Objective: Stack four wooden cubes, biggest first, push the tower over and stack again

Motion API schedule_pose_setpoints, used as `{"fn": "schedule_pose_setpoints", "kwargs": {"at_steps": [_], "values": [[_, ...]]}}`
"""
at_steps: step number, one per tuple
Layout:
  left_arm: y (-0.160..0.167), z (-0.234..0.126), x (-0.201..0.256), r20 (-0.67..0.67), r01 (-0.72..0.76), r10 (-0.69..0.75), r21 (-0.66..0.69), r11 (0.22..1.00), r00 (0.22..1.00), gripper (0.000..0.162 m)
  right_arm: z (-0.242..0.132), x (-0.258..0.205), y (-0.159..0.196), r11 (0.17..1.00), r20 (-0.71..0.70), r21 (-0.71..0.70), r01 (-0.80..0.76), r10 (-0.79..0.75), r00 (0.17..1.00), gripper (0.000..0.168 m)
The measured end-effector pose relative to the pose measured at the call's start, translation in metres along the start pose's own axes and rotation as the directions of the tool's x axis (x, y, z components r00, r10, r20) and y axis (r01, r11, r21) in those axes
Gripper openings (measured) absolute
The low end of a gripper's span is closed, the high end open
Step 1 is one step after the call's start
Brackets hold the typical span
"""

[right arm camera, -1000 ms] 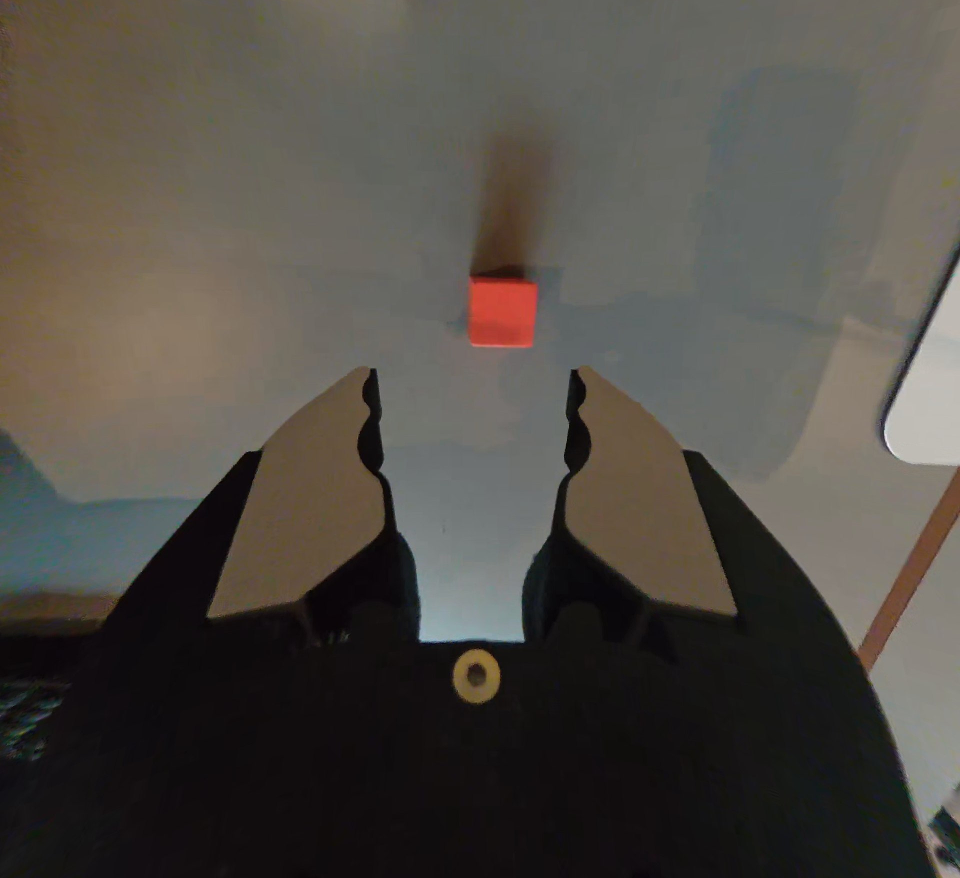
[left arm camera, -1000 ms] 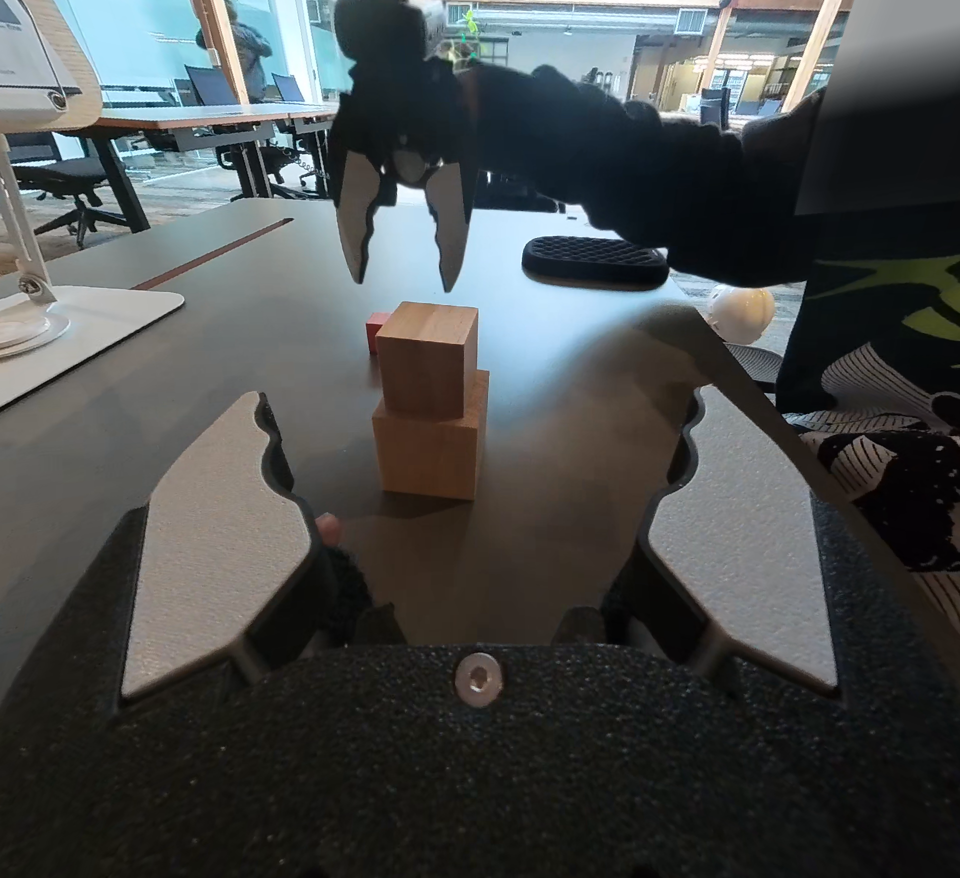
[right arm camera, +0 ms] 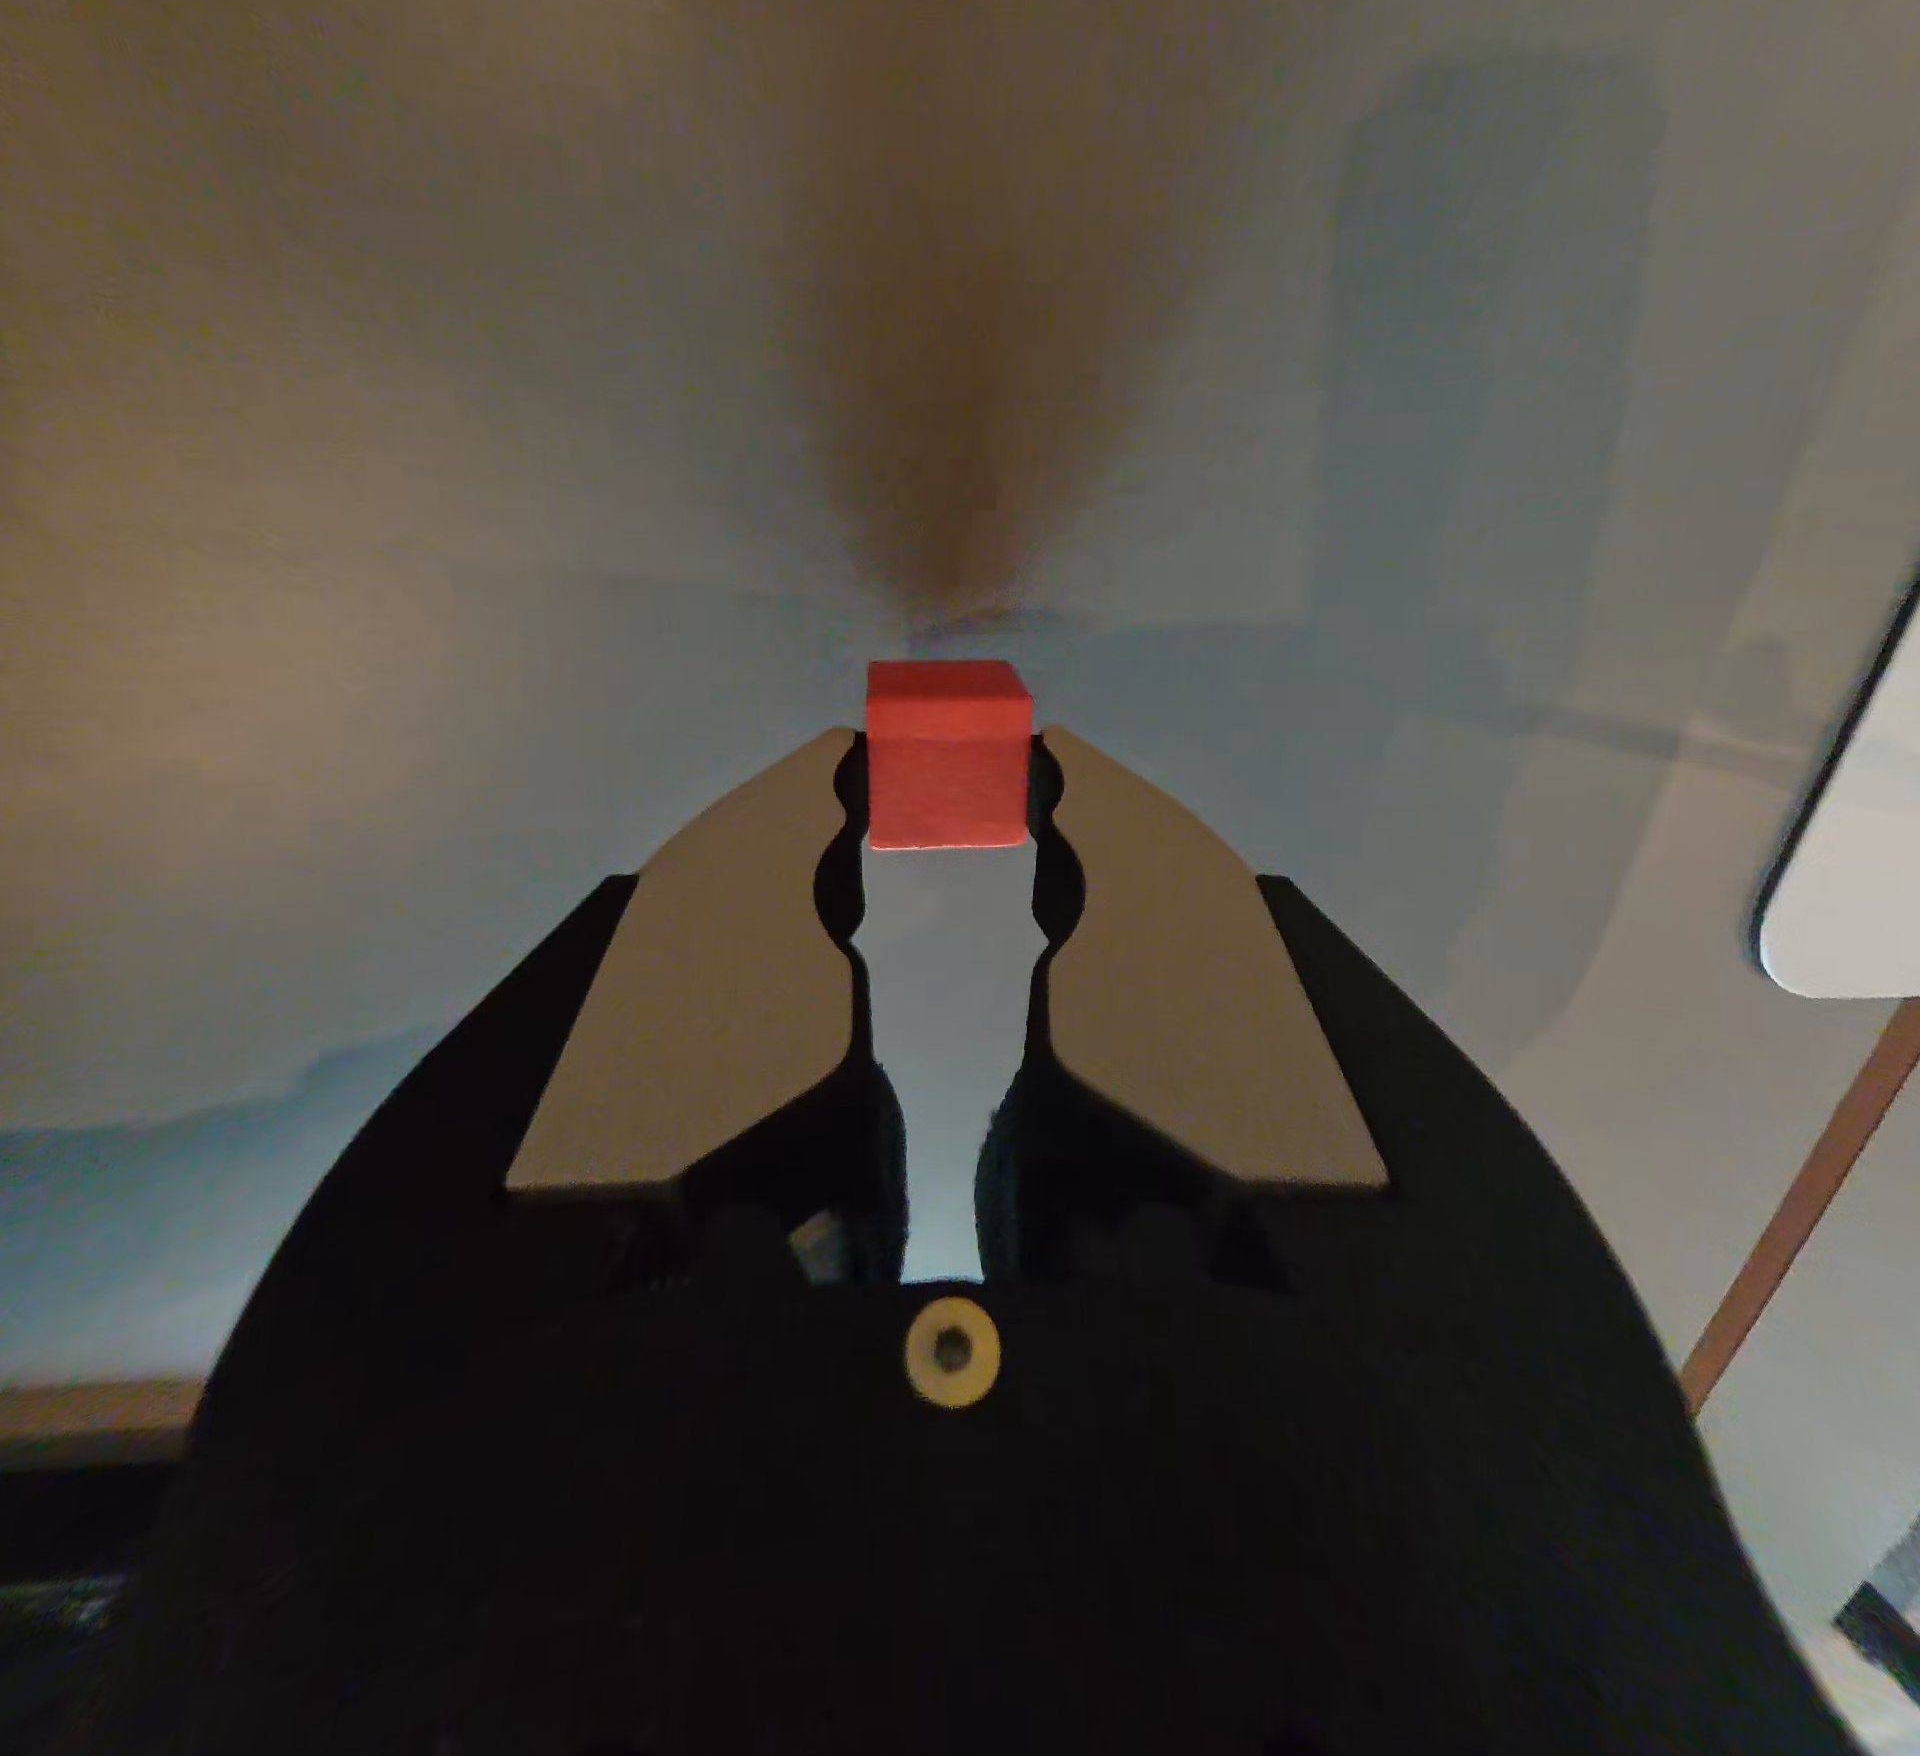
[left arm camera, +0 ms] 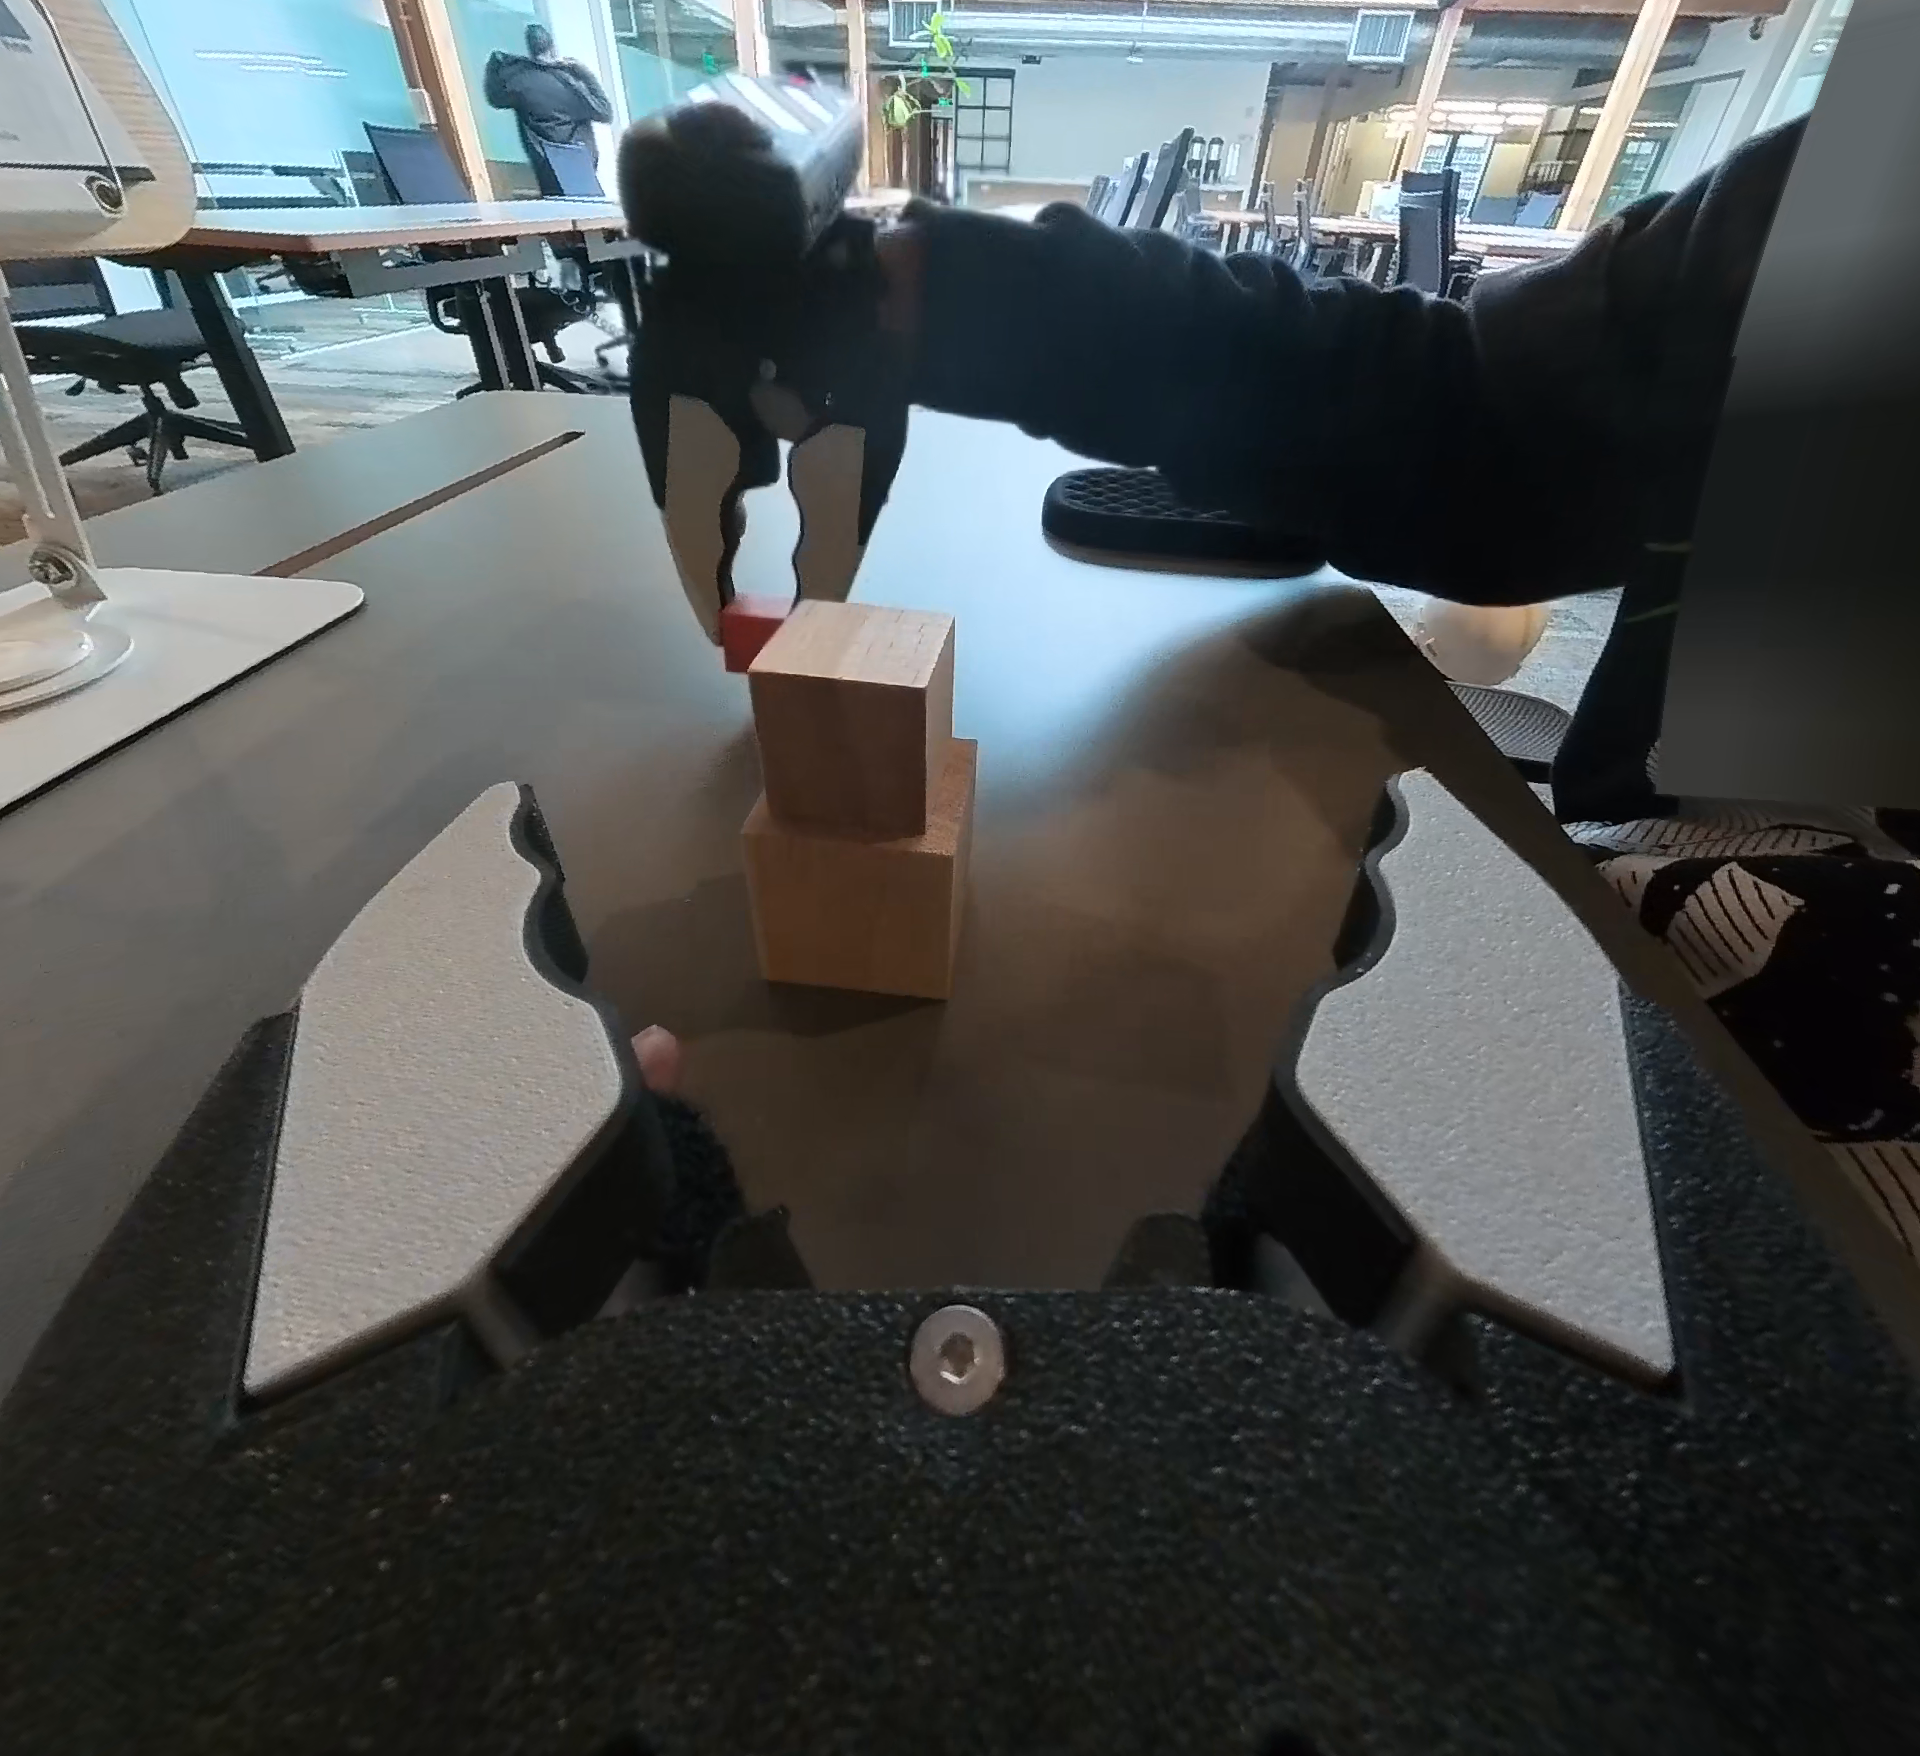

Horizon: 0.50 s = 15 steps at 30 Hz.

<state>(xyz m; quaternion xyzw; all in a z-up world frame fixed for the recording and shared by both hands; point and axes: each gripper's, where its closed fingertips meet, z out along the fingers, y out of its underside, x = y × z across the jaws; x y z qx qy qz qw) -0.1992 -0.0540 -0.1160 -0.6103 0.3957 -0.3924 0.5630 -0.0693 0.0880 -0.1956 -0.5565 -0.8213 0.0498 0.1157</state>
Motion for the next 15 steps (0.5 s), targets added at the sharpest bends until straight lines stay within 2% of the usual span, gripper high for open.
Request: {"fn": "schedule_pose_setpoints", "kwargs": {"at_steps": [8,15], "values": [[0.0,0.0,0.0,0.001,-0.002,0.002,0.0,1.0,1.0,0.141,-0.045,-0.004,-0.034,0.992,-0.071,0.044,-0.115,0.118,0.99,0.028],[0.0,0.0,0.0,0.002,-0.004,0.004,-0.002,1.0,1.0,0.141,-0.088,-0.024,-0.092,0.975,-0.062,0.124,-0.182,0.19,0.98,0.028]]}}
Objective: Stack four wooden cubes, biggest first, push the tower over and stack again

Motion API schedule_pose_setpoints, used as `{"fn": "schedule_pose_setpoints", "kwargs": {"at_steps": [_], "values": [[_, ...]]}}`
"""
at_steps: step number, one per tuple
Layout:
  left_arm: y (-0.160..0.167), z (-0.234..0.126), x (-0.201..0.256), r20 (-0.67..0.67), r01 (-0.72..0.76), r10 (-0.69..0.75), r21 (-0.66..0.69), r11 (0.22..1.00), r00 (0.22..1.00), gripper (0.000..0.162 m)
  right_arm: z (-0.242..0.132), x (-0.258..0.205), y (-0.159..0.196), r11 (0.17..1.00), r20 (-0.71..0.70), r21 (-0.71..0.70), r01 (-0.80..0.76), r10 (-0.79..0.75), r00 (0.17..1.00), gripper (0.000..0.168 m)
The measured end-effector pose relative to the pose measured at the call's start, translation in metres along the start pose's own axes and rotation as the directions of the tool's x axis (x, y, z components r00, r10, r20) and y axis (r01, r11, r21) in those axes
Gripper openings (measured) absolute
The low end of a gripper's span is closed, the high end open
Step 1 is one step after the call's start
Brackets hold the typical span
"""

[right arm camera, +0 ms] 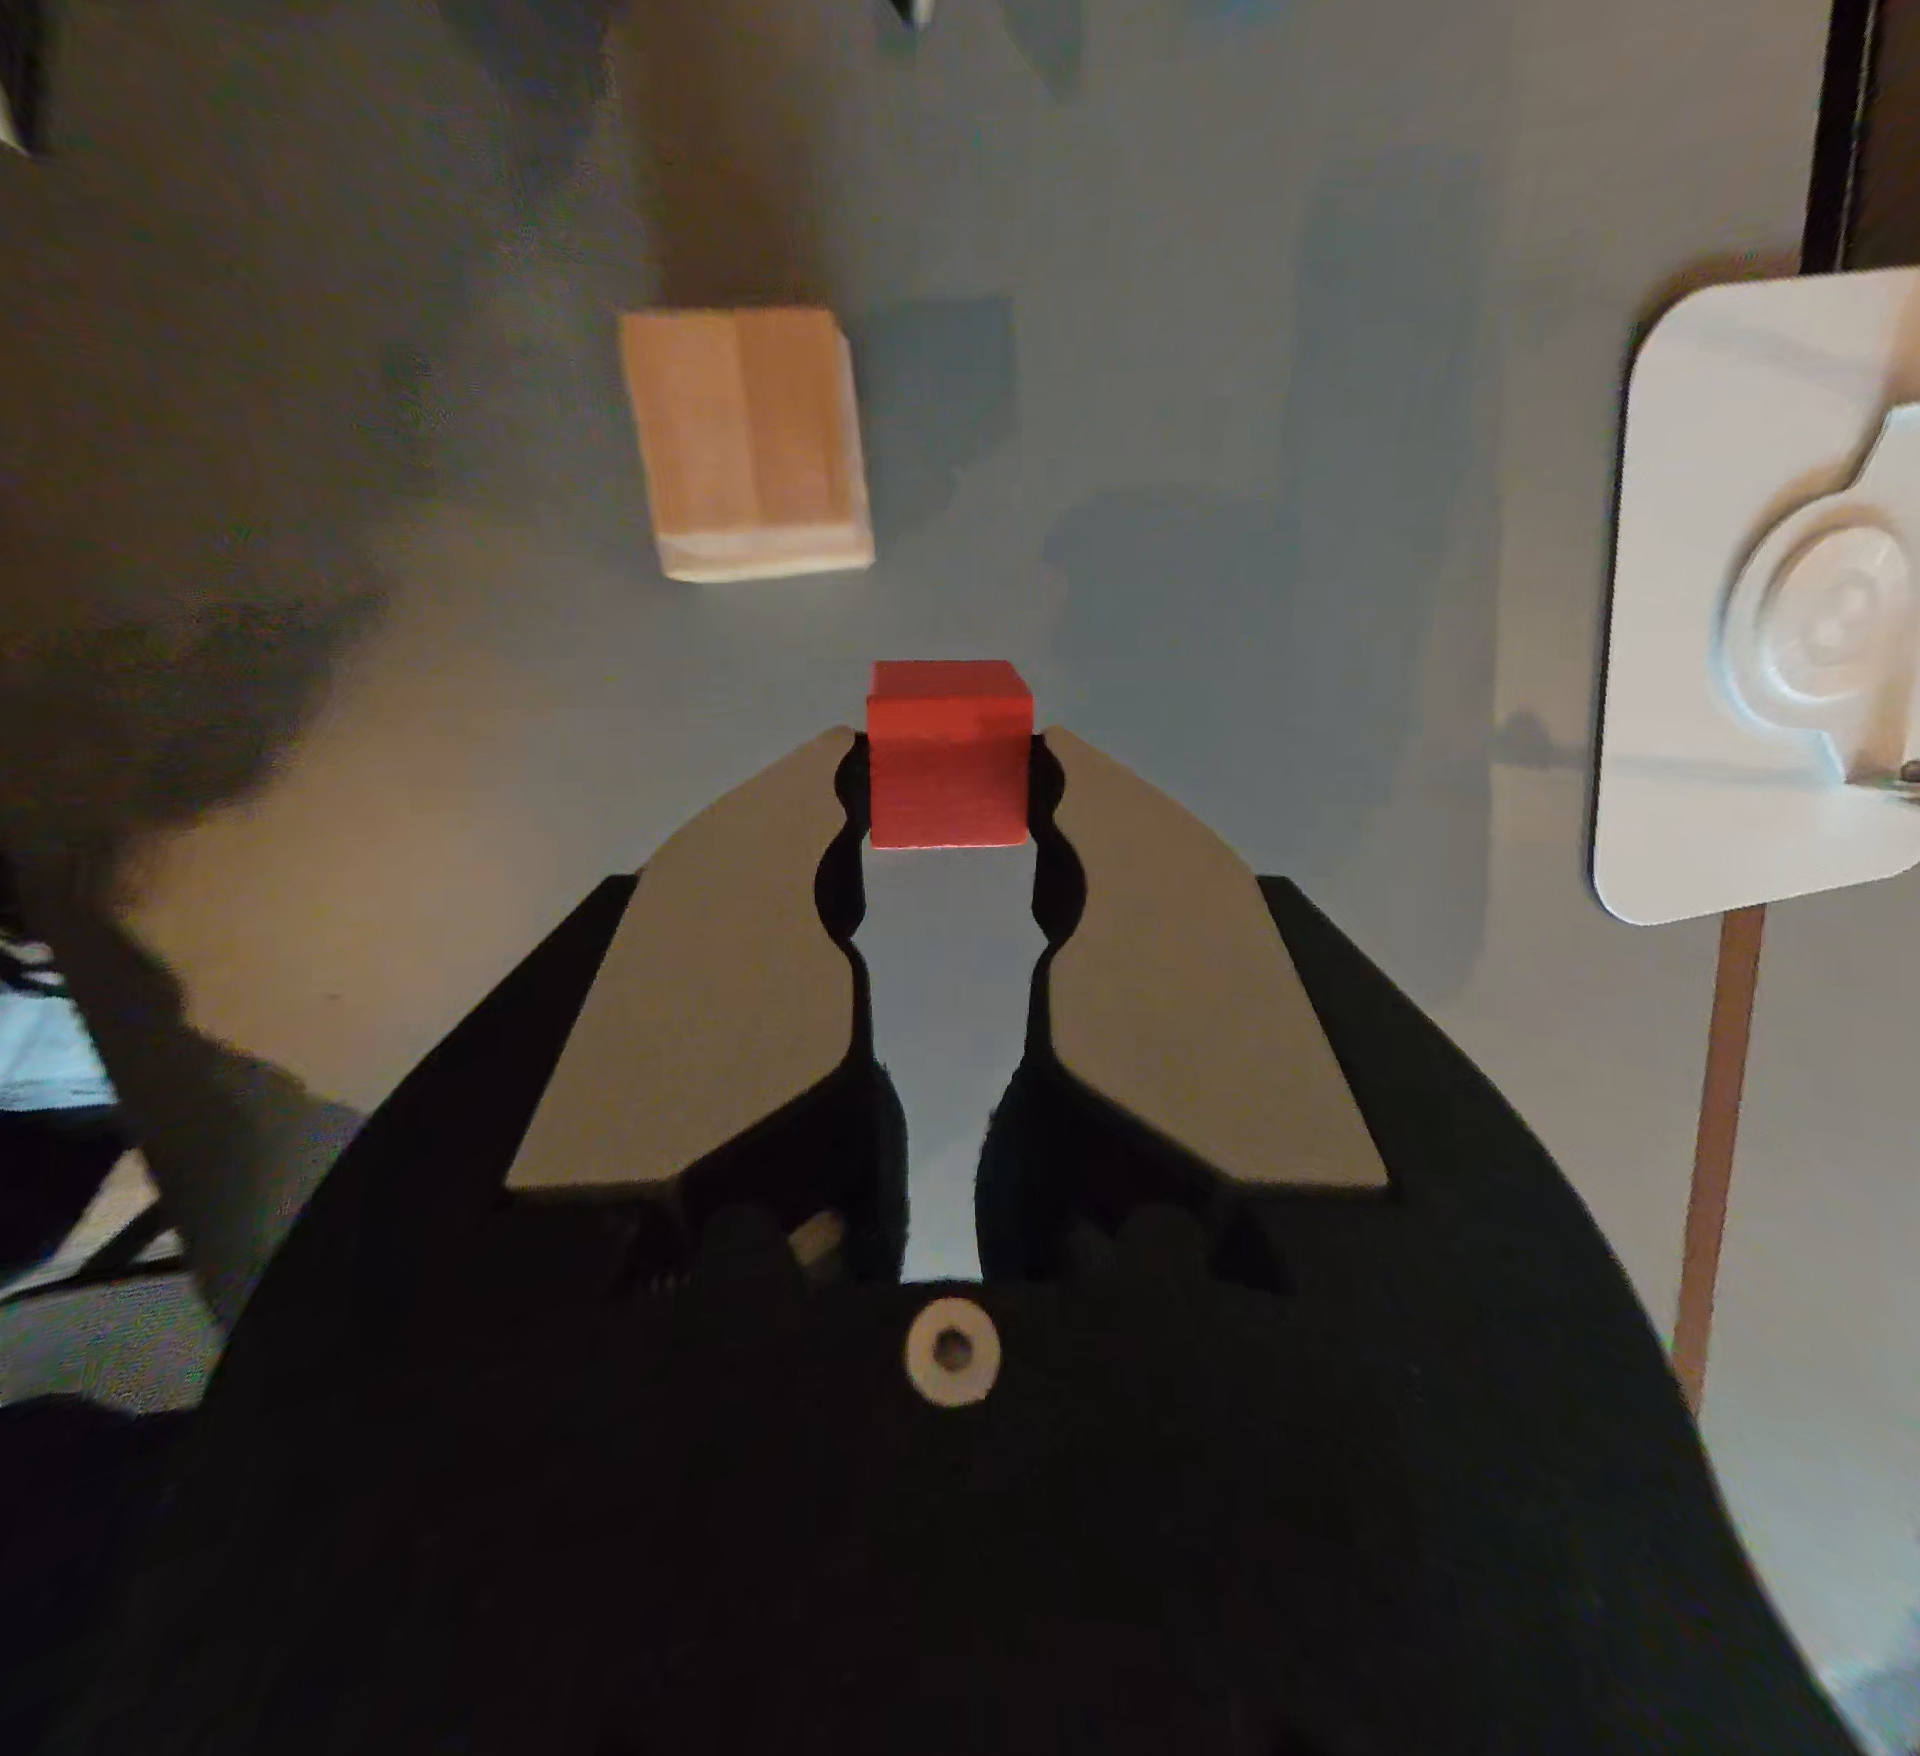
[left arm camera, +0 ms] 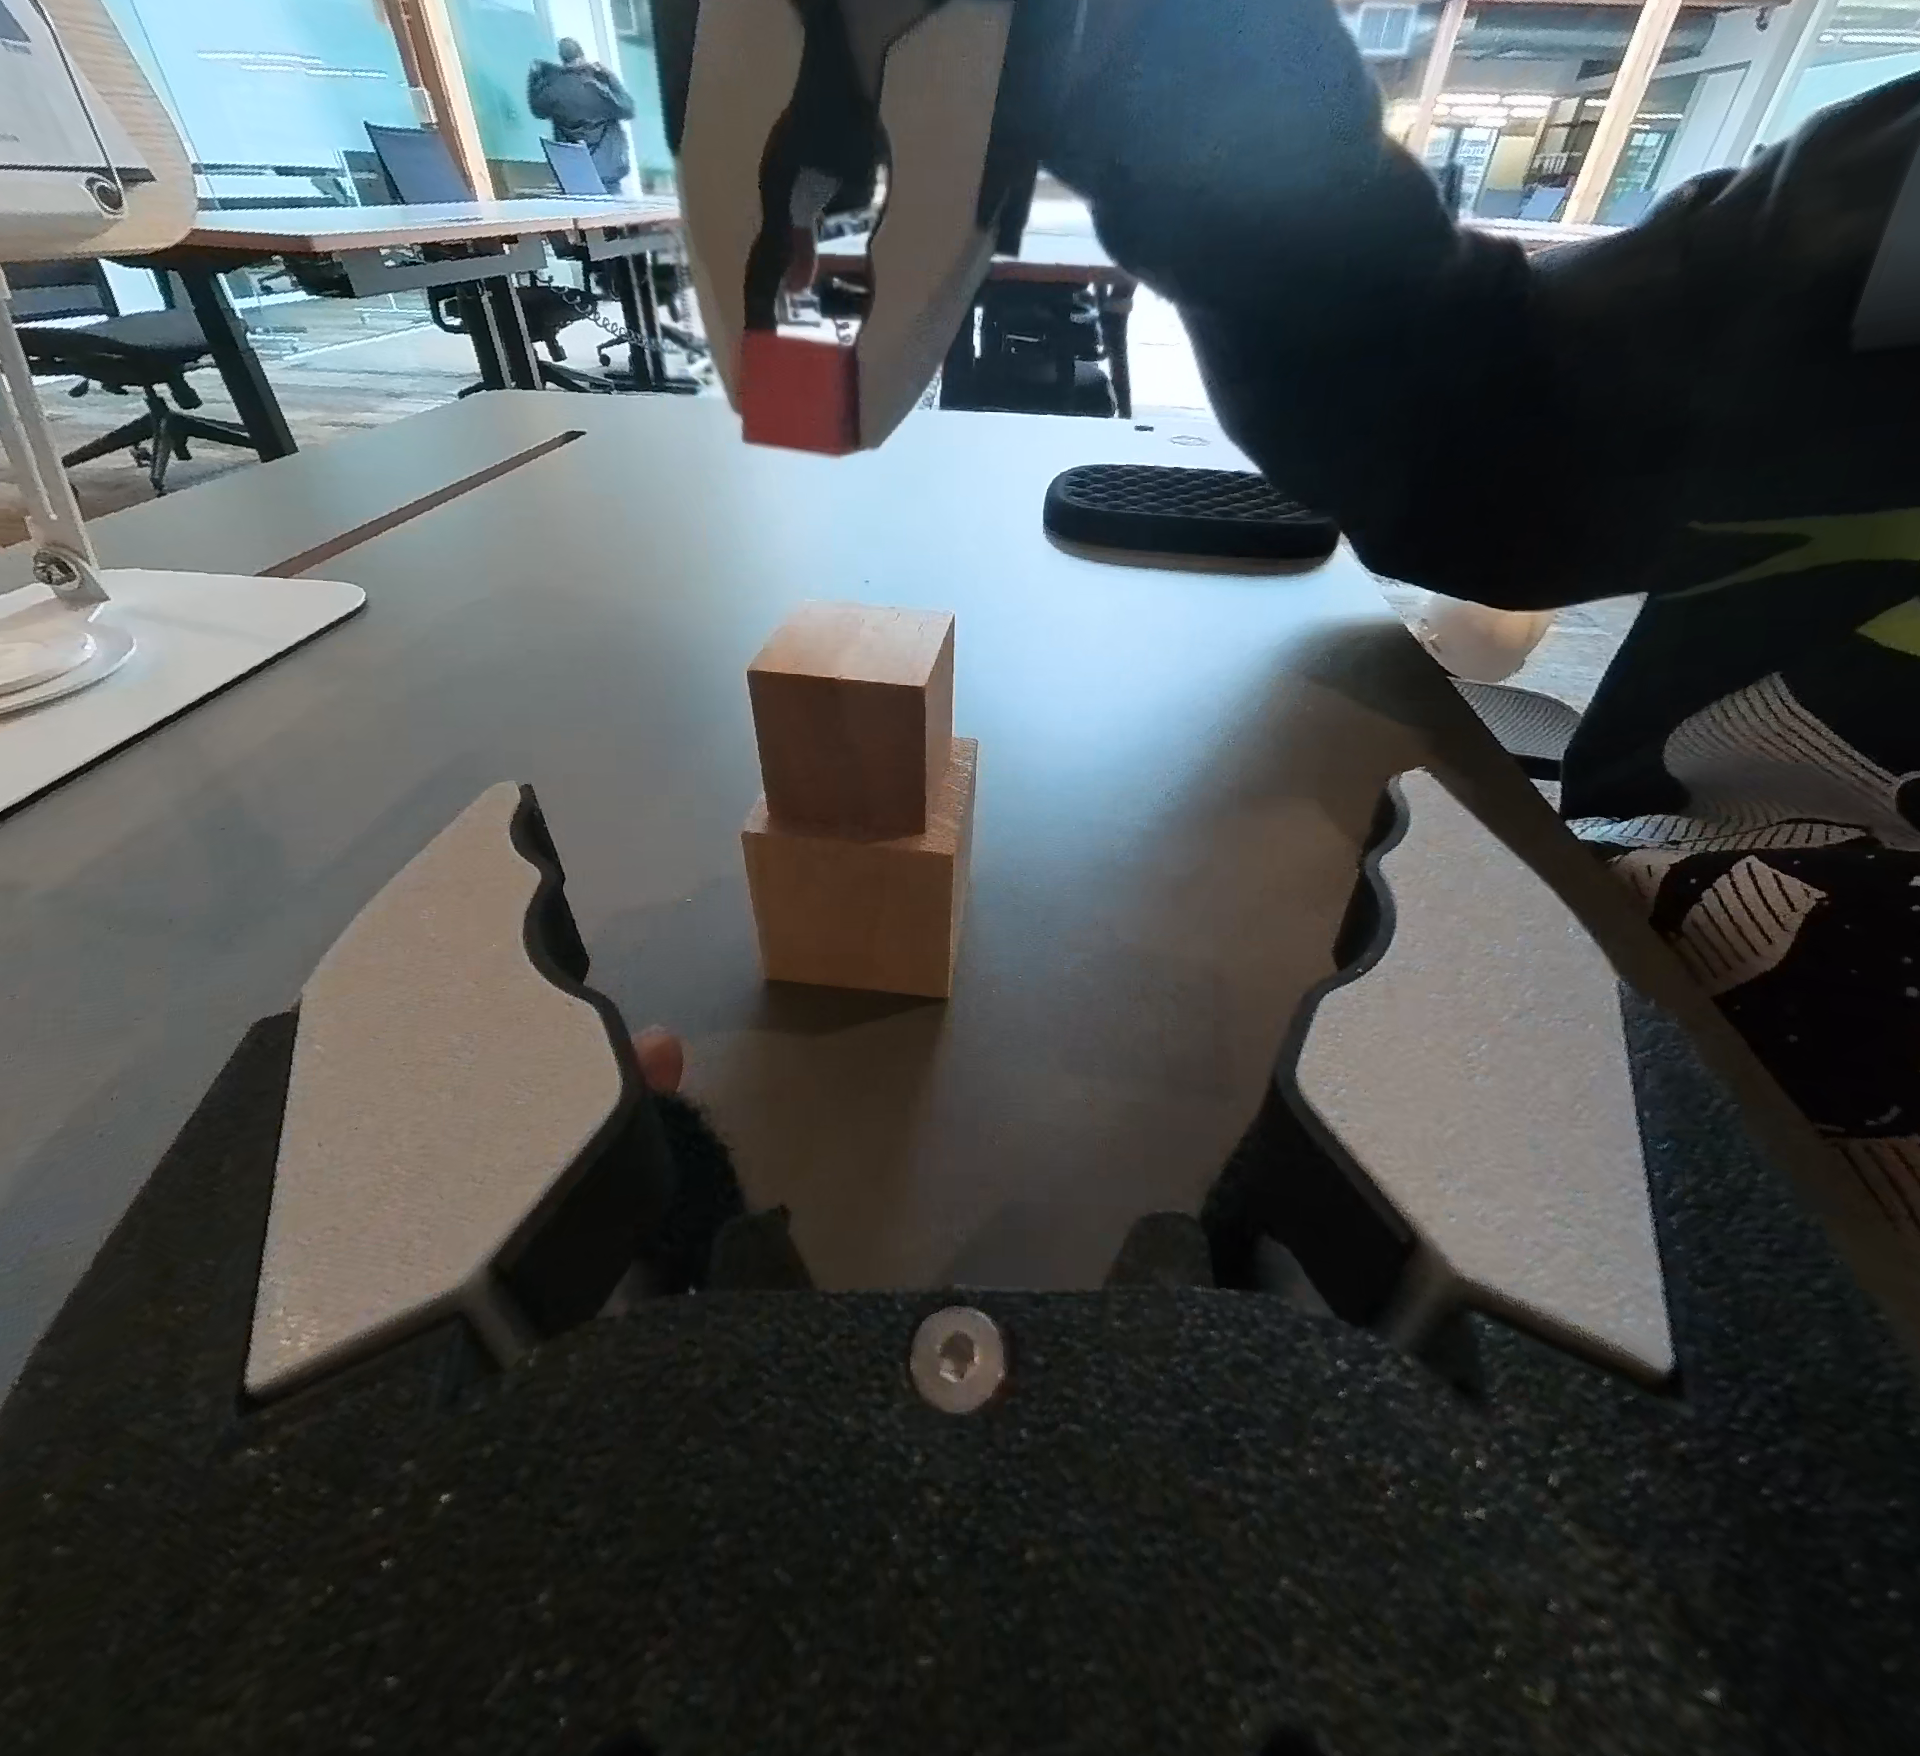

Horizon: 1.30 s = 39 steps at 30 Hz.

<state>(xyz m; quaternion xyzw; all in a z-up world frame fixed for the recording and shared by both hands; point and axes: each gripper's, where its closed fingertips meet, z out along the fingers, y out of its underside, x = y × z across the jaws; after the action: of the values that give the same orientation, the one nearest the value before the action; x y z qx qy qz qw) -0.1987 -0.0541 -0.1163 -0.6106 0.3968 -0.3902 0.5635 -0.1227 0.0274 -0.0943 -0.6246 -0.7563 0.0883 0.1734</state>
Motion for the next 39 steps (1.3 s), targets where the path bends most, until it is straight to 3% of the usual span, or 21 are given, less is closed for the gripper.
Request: {"fn": "schedule_pose_setpoints", "kwargs": {"at_steps": [3,8,21,39], "values": [[0.0,0.0,0.0,0.0,-0.003,0.003,-0.003,1.0,1.0,0.141,-0.007,-0.02,-0.026,0.999,0.039,0.035,0.008,-0.009,0.999,0.028],[0.0,0.0,0.0,0.004,0.0,0.0,0.001,1.0,1.0,0.141,0.009,-0.038,-0.044,0.999,0.048,-0.053,0.008,-0.006,0.999,0.028],[0.002,0.001,0.001,-0.003,-0.008,0.008,-0.014,1.0,1.0,0.141,0.032,-0.037,-0.039,0.98,0.08,-0.198,-0.015,0.031,0.996,0.028],[0.002,0.001,0.001,-0.001,-0.005,0.005,-0.014,1.0,1.0,0.14,0.036,-0.036,-0.041,0.986,0.087,-0.166,0.037,-0.023,0.996,0.028]]}}
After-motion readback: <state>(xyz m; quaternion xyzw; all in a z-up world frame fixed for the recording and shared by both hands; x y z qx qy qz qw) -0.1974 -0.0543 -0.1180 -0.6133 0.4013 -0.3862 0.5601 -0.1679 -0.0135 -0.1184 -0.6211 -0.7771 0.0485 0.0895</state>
